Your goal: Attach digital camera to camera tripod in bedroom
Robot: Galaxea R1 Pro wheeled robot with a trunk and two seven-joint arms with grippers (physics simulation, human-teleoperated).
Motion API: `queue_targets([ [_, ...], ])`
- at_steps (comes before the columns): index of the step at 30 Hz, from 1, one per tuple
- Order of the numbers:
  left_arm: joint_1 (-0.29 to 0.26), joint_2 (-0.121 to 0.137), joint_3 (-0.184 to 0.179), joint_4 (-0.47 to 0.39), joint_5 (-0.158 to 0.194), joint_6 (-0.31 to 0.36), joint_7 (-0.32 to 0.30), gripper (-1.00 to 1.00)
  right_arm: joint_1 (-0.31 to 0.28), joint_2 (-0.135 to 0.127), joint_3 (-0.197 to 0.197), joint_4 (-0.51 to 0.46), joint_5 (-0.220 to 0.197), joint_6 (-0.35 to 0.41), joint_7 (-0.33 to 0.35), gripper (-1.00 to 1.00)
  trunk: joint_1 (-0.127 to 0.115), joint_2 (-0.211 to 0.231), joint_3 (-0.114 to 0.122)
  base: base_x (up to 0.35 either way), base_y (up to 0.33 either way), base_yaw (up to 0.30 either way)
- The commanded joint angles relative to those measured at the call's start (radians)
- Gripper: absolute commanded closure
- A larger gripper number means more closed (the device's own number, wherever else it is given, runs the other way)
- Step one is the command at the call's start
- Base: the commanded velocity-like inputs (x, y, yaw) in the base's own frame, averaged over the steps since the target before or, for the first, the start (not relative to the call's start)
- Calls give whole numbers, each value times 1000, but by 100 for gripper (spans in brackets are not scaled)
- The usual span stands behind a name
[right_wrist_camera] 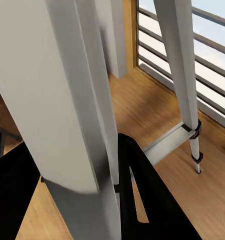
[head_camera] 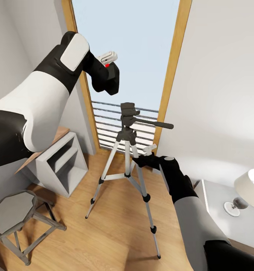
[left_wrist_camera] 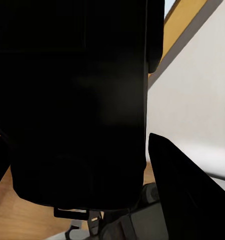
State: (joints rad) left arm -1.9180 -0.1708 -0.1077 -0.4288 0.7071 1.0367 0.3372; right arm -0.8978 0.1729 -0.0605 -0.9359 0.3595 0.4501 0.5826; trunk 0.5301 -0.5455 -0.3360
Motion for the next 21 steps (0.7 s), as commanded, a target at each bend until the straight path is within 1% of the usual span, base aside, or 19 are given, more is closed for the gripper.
queue_targets([
  [1, -1, 1, -6, 0, 10, 2, 6, 100, -1, 2, -4, -2, 105, -2, 8, 100, 0, -2, -2, 0, 0, 0],
  [11, -1, -1, -11, 0, 1, 2, 11, 100, -1, 2, -3, -4, 106, 2, 8, 100, 0, -2, -2, 0, 0, 0],
  [14, -1, 3, -12, 7, 5, 3, 28, 100, -1, 2, -4, -4, 108, 2, 8, 100, 0, -2, -2, 0, 0, 0],
  [16, -1, 3, -14, 10, 0, 3, 34, 100, -1, 2, -4, -5, 108, 2, 8, 100, 0, -2, -2, 0, 0, 0],
  [21, 0, 3, -15, 3, -2, 4, 36, 100, -1, 2, -4, -4, 108, 3, 8, 100, 0, -2, -2, 0, 0, 0],
])
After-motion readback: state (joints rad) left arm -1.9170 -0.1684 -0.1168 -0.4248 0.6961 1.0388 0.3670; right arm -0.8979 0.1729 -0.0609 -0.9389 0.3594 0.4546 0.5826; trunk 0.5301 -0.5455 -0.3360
